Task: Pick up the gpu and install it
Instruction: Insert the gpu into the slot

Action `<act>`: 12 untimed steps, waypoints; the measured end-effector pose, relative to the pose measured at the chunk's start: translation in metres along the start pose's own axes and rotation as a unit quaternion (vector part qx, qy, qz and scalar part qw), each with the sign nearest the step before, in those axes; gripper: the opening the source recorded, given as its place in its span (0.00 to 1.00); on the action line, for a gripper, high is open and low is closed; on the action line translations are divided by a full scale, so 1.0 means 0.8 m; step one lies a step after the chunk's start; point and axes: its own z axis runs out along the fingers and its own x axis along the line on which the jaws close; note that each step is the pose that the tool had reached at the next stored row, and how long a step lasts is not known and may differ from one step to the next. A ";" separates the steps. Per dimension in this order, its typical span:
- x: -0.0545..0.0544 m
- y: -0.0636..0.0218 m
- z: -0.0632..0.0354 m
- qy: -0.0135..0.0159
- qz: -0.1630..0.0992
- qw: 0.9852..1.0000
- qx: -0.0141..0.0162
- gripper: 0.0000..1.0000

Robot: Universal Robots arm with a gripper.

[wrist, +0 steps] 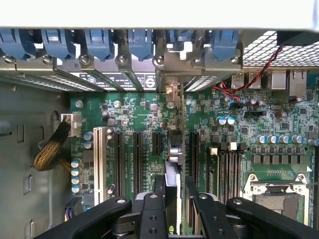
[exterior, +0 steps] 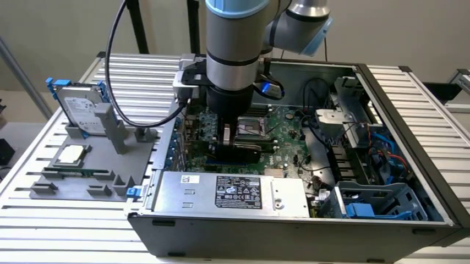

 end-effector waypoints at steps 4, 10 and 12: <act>0.000 0.002 0.000 0.000 0.000 1.000 0.000 0.00; -0.001 0.003 0.001 0.000 0.000 1.000 0.000 0.00; -0.001 0.003 0.003 0.000 0.000 1.000 0.000 0.00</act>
